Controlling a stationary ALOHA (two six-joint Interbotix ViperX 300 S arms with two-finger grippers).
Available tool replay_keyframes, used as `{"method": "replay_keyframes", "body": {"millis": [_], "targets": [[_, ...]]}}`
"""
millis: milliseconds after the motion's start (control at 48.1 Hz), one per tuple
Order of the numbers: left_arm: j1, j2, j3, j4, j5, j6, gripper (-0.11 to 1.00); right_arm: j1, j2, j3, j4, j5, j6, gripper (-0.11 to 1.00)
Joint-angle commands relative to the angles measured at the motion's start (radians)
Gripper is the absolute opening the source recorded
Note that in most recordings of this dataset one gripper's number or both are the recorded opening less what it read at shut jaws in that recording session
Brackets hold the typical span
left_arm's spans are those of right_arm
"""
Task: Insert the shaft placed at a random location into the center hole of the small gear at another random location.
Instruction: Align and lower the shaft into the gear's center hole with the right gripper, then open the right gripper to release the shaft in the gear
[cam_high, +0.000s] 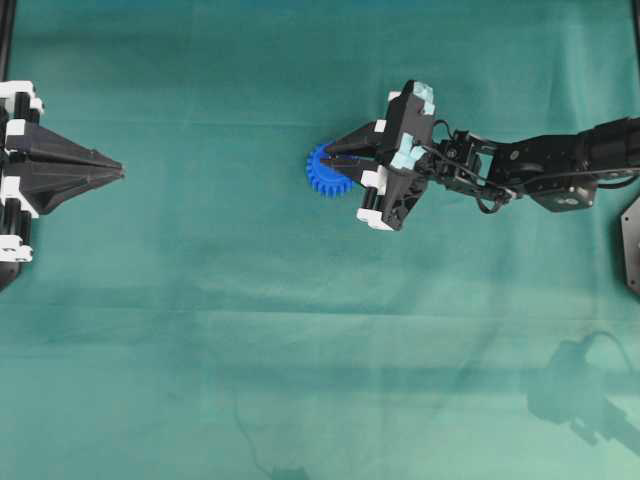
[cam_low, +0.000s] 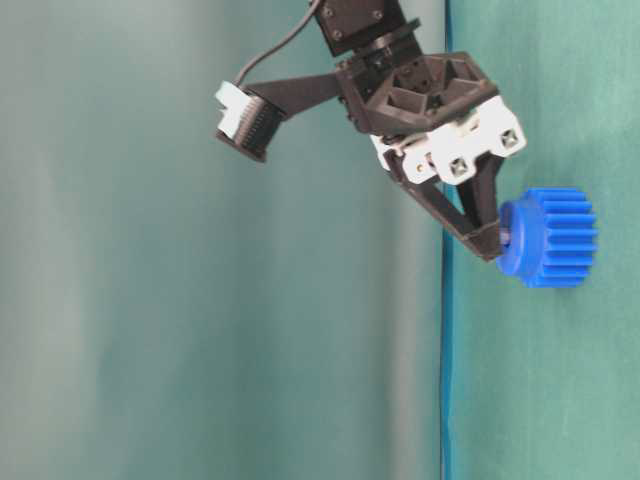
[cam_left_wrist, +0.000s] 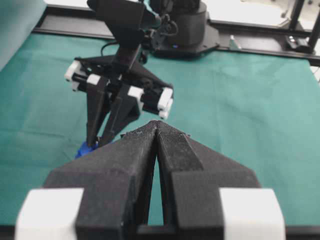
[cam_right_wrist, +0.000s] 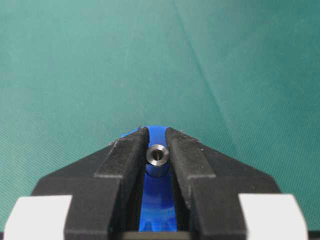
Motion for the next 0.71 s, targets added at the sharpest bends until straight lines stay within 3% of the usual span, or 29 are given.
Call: {"method": "replay_keyframes", "body": {"millis": [0,686], "targets": [[0.003,0.005,-0.014,-0.002,-0.005,-0.002,0.0,-0.002,-0.009,-0.017,0.002,-0.005,0.002,0.26],[0.002,0.005,-0.012,-0.002,-0.005,-0.002,0.0,-0.003,-0.005,-0.02,0.003,0.035,0.002,0.26]]}}
